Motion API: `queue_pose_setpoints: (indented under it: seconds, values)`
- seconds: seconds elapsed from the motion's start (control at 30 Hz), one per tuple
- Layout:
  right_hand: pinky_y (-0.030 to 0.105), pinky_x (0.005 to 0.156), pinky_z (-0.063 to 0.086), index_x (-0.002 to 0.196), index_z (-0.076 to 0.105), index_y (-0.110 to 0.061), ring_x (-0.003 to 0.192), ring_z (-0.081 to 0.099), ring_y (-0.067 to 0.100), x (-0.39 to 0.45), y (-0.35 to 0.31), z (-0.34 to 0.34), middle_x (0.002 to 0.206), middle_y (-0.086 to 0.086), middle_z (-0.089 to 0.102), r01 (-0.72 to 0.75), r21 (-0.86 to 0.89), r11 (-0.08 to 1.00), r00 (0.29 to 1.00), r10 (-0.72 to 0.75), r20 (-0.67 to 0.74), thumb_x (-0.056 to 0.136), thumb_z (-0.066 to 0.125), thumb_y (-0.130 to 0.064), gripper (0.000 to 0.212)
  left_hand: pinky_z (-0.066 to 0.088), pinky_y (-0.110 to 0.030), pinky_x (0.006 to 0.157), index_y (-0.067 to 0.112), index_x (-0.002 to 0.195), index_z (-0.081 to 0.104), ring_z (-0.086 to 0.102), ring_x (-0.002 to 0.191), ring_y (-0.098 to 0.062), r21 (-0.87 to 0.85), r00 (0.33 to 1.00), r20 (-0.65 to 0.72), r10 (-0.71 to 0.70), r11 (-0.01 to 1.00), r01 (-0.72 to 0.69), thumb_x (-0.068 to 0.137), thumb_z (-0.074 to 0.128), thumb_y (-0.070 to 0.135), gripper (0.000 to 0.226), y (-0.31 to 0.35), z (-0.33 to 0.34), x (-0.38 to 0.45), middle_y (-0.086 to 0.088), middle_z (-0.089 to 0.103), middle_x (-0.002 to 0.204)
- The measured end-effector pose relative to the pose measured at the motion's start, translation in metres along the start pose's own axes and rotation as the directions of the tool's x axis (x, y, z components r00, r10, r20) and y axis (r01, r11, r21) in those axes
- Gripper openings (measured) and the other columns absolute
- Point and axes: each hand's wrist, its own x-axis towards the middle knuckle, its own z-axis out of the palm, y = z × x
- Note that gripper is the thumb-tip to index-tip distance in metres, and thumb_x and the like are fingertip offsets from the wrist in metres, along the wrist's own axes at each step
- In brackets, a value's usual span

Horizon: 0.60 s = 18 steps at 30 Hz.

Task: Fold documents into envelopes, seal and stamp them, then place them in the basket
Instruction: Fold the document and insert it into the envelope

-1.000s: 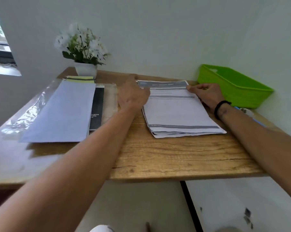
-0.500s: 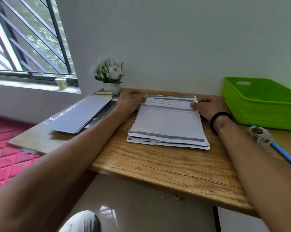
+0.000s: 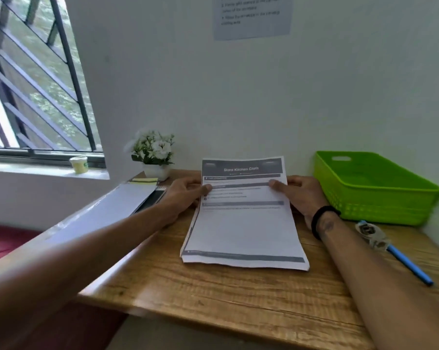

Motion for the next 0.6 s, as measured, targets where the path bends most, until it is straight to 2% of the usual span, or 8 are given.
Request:
queue_pose_setpoints:
  seconds: [0.1, 0.2, 0.33, 0.47, 0.53, 0.6]
  values:
    - [0.024, 0.062, 0.061, 0.099, 0.079, -0.012, 0.076, 0.077, 0.014, 0.002, -0.001, 0.005, 0.092, 0.003, 0.08, 0.003, 0.004, 1.0, 0.999, -0.003, -0.039, 0.084, 0.084, -0.018, 0.017, 0.062, -0.04, 0.092, 0.027, 0.109, 0.076, 0.078, 0.093, -0.019, -0.121, 0.999, -0.023, 0.04, 0.992, -0.043, 0.093, 0.078, 0.032, 0.017, -0.01, -0.004, 0.01, 0.008, 0.081, 0.098]
    - [0.025, 0.063, 0.061, 0.093, 0.077, -0.016, 0.07, 0.075, 0.012, 0.001, -0.004, 0.006, 0.087, 0.0, 0.079, -0.003, 0.017, 1.0, 0.998, 0.004, -0.056, 0.085, 0.082, -0.011, 0.01, 0.062, -0.04, 0.092, 0.024, 0.108, 0.077, 0.078, 0.091, -0.017, -0.207, 0.998, -0.018, 0.054, 0.977, -0.057, 0.096, 0.074, 0.027, 0.012, -0.013, -0.004, 0.015, 0.006, 0.081, 0.096]
    - [0.039, 0.083, 0.061, 0.109, 0.077, -0.005, 0.089, 0.076, 0.028, -0.001, 0.002, 0.007, 0.103, 0.014, 0.079, -0.025, 0.046, 0.999, 0.997, 0.028, -0.069, 0.083, 0.083, -0.012, 0.028, 0.063, -0.034, 0.084, 0.025, 0.107, 0.076, 0.078, 0.087, -0.016, -0.25, 0.998, 0.029, 0.048, 0.968, -0.039, 0.098, 0.072, 0.027, 0.01, -0.019, -0.005, 0.018, 0.005, 0.081, 0.093]
    - [0.045, 0.087, 0.061, 0.118, 0.074, -0.005, 0.096, 0.075, 0.033, -0.001, 0.003, 0.006, 0.11, 0.016, 0.077, -0.053, 0.056, 0.997, 0.996, 0.057, -0.062, 0.083, 0.083, -0.017, 0.038, 0.059, -0.02, 0.063, 0.019, 0.104, 0.074, 0.077, 0.074, -0.01, -0.296, 0.999, 0.027, 0.026, 0.955, -0.017, 0.101, 0.068, 0.018, 0.007, -0.022, -0.004, 0.018, 0.0, 0.081, 0.09]
    - [0.042, 0.085, 0.061, 0.115, 0.074, -0.005, 0.092, 0.075, 0.031, -0.002, 0.002, 0.008, 0.109, 0.016, 0.078, -0.041, 0.057, 0.998, 0.995, 0.046, -0.083, 0.083, 0.083, -0.014, 0.034, 0.061, -0.025, 0.068, 0.024, 0.1, 0.074, 0.077, 0.075, -0.009, -0.246, 0.999, 0.022, 0.042, 0.969, -0.035, 0.101, 0.067, 0.022, 0.007, -0.021, -0.004, 0.018, 0.002, 0.081, 0.092]
    - [0.04, 0.082, 0.061, 0.112, 0.073, -0.004, 0.088, 0.076, 0.029, -0.001, 0.006, 0.009, 0.106, 0.016, 0.078, -0.017, 0.03, 0.999, 0.994, 0.02, -0.109, 0.083, 0.083, -0.011, 0.032, 0.061, -0.028, 0.076, 0.027, 0.101, 0.074, 0.077, 0.084, -0.012, -0.127, 0.998, 0.044, 0.054, 0.991, -0.048, 0.102, 0.065, 0.028, 0.009, -0.02, -0.004, 0.019, 0.005, 0.08, 0.092]
